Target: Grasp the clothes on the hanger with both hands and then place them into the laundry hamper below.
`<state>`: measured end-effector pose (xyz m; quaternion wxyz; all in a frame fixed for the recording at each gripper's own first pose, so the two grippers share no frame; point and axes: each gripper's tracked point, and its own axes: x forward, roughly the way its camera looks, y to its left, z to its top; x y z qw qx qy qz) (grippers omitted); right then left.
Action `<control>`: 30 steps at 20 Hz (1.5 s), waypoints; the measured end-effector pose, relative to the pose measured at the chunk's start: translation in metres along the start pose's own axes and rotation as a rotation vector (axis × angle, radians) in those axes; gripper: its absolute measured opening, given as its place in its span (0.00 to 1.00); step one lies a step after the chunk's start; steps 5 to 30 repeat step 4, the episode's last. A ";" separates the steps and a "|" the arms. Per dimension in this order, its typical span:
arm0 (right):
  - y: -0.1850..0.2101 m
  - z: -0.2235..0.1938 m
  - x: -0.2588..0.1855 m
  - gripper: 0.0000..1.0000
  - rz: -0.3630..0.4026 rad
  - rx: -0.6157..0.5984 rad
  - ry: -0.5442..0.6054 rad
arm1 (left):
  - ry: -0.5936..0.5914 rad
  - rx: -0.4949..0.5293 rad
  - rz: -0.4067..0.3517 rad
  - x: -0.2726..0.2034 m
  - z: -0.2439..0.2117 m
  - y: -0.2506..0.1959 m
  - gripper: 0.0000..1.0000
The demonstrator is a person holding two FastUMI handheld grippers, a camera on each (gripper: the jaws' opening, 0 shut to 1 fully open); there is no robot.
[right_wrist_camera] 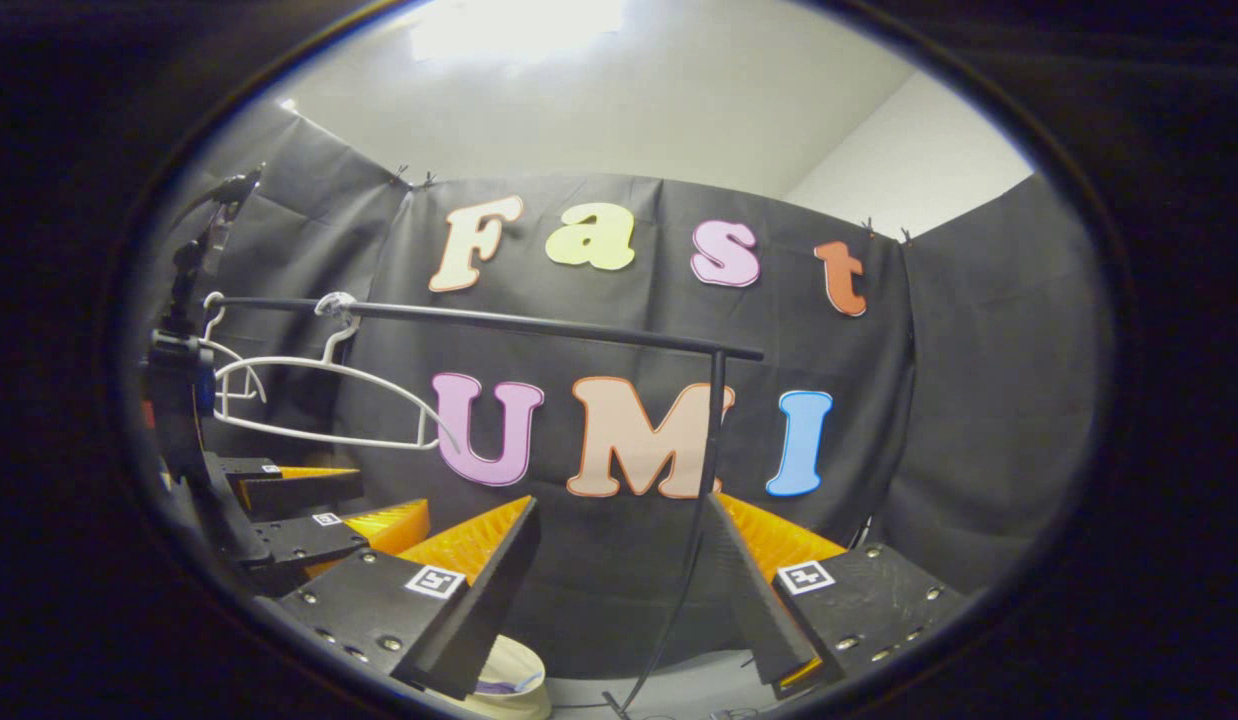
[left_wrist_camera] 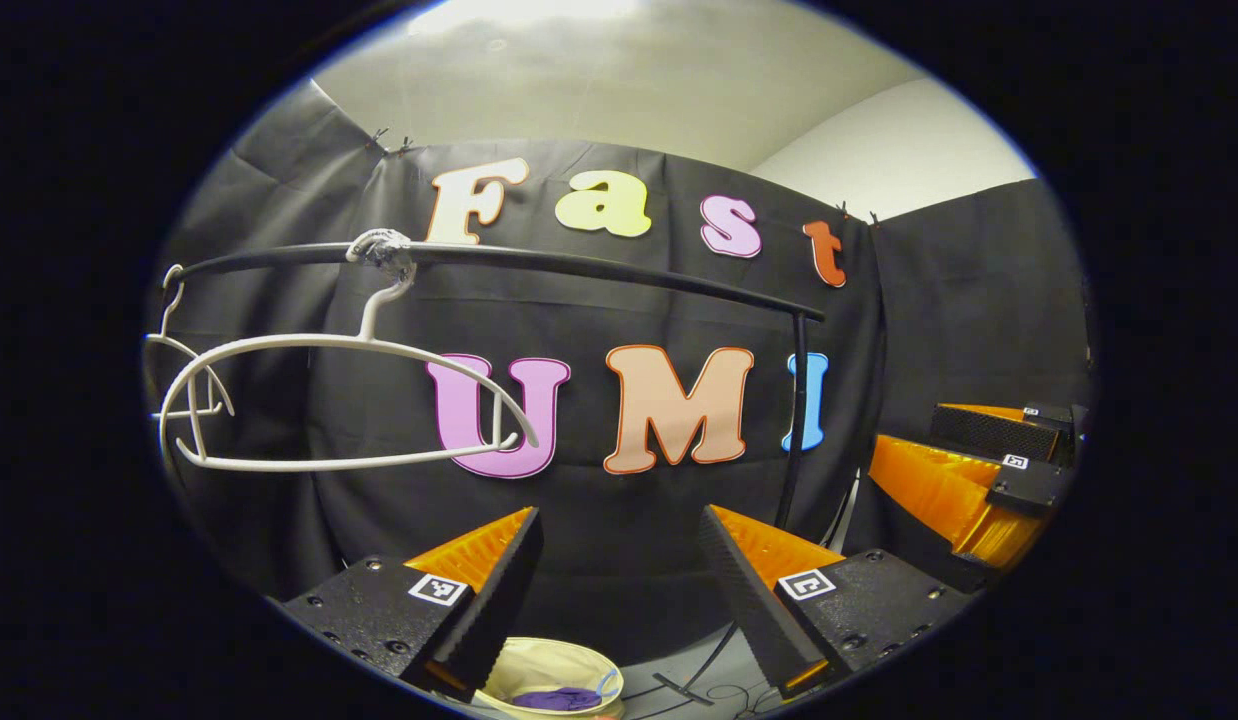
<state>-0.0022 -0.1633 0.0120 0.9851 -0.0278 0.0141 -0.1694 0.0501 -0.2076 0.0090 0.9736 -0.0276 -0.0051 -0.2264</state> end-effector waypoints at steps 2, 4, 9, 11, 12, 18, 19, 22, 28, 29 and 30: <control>0.000 -0.001 0.000 0.97 0.005 -0.001 0.000 | -0.001 0.004 0.011 -0.002 0.000 0.003 0.99; 0.000 -0.001 -0.001 0.98 0.012 0.000 0.001 | 0.004 0.004 0.020 -0.003 -0.001 0.004 0.96; 0.000 -0.001 -0.001 0.98 0.012 0.000 0.001 | 0.004 0.004 0.020 -0.003 -0.001 0.004 0.96; 0.000 -0.001 -0.001 0.98 0.012 0.000 0.001 | 0.004 0.004 0.020 -0.003 -0.001 0.004 0.96; 0.000 -0.001 -0.001 0.98 0.012 0.000 0.001 | 0.004 0.004 0.020 -0.003 -0.001 0.004 0.96; 0.000 -0.001 -0.001 0.98 0.012 0.000 0.001 | 0.004 0.004 0.020 -0.003 -0.001 0.004 0.96; 0.000 -0.001 -0.001 0.98 0.012 0.000 0.001 | 0.004 0.004 0.020 -0.003 -0.001 0.004 0.96; 0.000 -0.001 -0.001 0.98 0.012 0.000 0.001 | 0.004 0.004 0.020 -0.003 -0.001 0.004 0.96; 0.000 -0.001 -0.001 0.98 0.012 0.000 0.001 | 0.004 0.004 0.020 -0.003 -0.001 0.004 0.96; 0.000 -0.001 -0.001 0.98 0.012 0.000 0.001 | 0.004 0.004 0.020 -0.003 -0.001 0.004 0.96; 0.000 -0.001 -0.001 0.98 0.012 0.000 0.001 | 0.004 0.004 0.020 -0.003 -0.001 0.004 0.96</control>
